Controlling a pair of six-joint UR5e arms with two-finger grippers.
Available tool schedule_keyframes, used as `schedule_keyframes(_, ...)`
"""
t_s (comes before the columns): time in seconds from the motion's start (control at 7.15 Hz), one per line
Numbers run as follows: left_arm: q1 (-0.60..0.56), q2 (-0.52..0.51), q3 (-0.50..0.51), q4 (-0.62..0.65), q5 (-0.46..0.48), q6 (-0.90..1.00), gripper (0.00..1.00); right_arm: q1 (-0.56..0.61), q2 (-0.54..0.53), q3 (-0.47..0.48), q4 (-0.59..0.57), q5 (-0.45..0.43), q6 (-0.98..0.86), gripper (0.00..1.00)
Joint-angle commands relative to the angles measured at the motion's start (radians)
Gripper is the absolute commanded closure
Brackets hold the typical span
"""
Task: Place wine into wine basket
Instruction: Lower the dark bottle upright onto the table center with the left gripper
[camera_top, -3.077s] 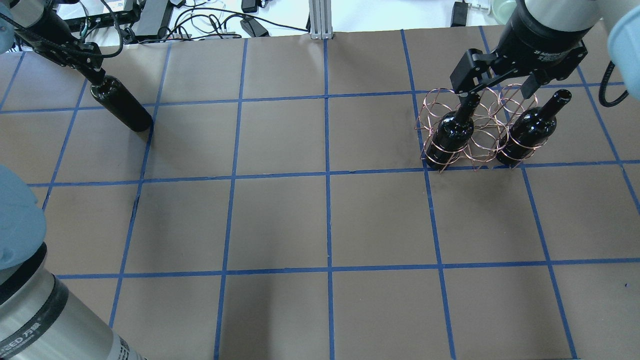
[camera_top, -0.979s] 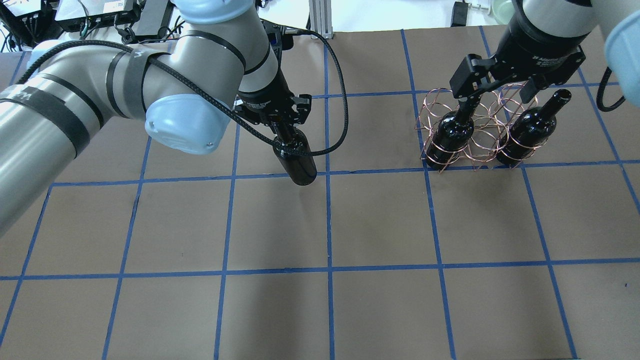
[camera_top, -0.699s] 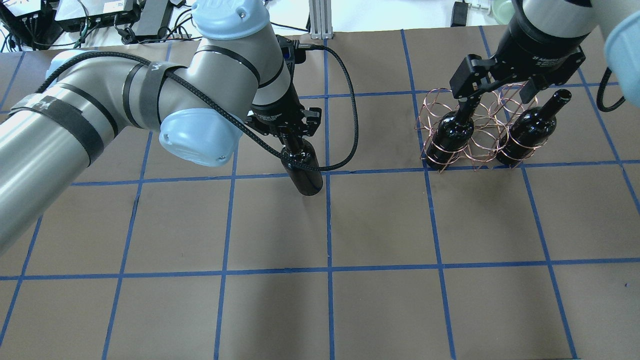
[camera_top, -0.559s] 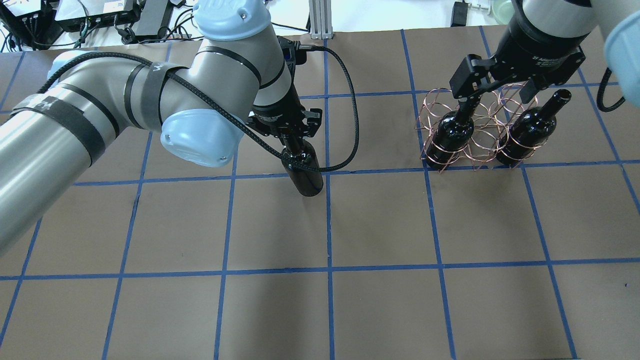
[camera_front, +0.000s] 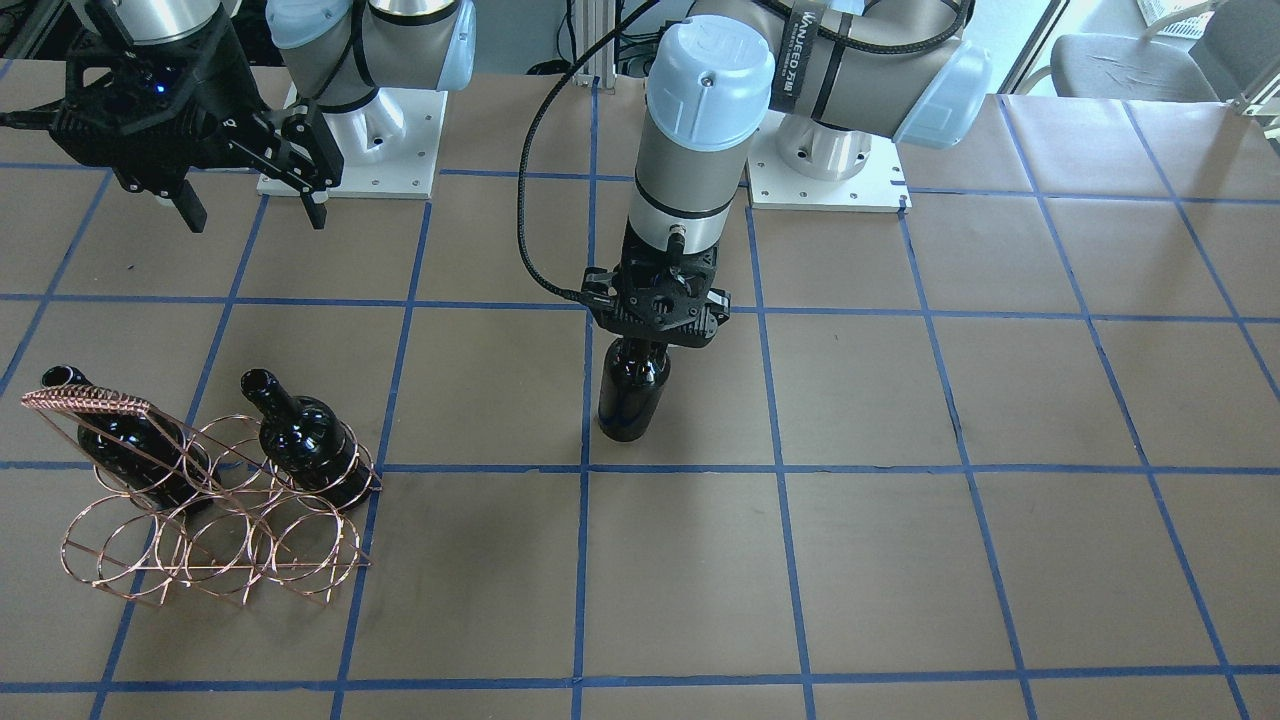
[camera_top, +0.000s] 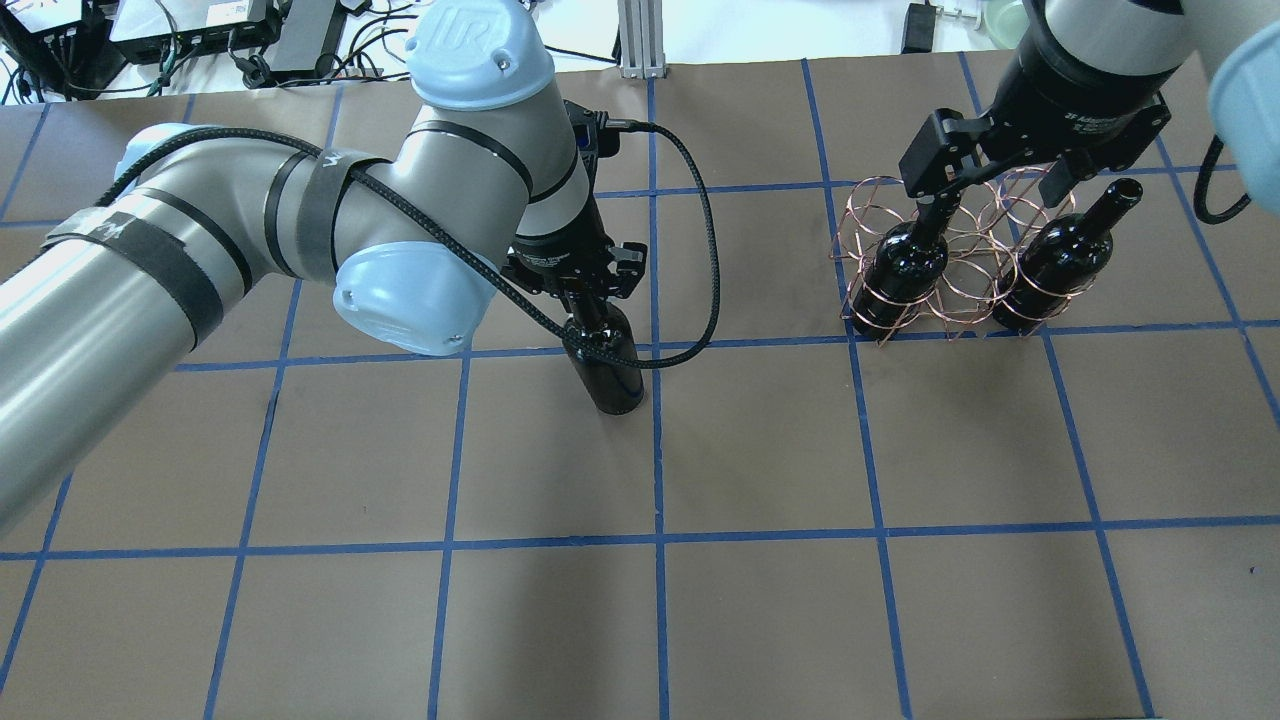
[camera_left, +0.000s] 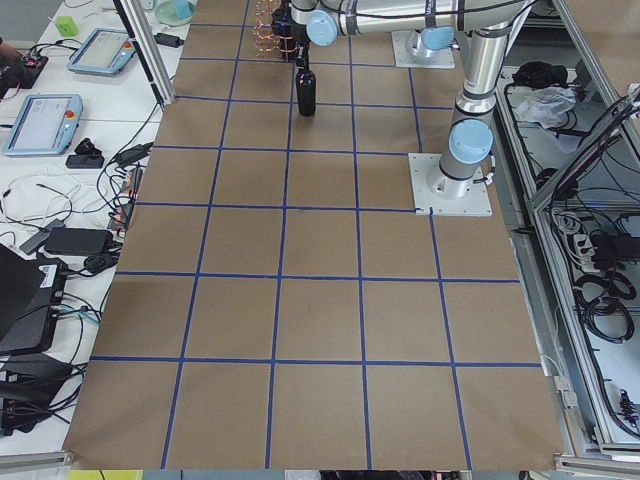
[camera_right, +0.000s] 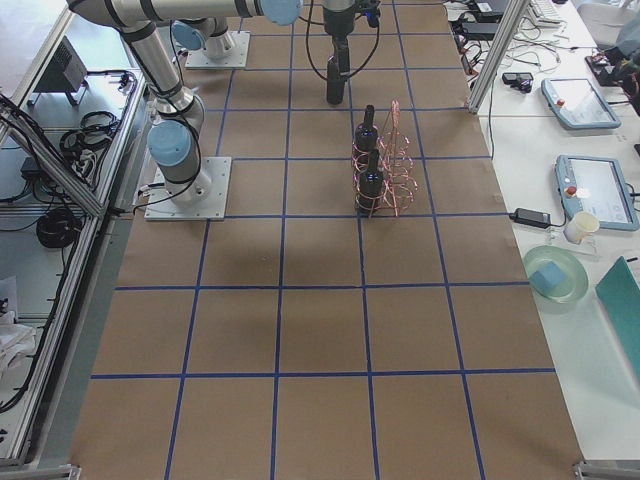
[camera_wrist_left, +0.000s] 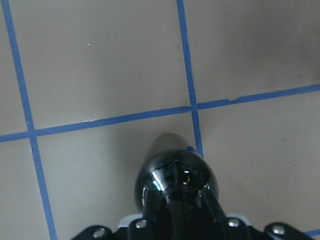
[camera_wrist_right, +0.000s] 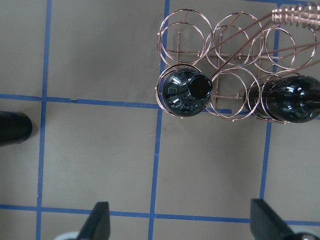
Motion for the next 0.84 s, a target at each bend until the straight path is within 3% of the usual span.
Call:
schedule_keyframes(0.0, 0.000, -0.019, 0.000, 0.000, 0.001, -0.001, 1.00, 0.000, 0.000, 0.000, 0.000, 0.000, 0.000, 0.00)
schedule_keyframes(0.14, 0.000, -0.012, 0.006, -0.001, -0.001, -0.016, 0.01, 0.000, 0.000, 0.000, 0.000, 0.000, 0.000, 0.00)
schedule_keyframes(0.42, 0.000, 0.025, 0.039, -0.090, -0.012, -0.046, 0.00, 0.000, 0.000, 0.000, 0.000, 0.000, 0.000, 0.00)
schedule_keyframes(0.7, 0.038, 0.051, 0.152, -0.178, -0.041, -0.045, 0.00, 0.001, -0.002, 0.000, -0.002, 0.000, 0.003, 0.00)
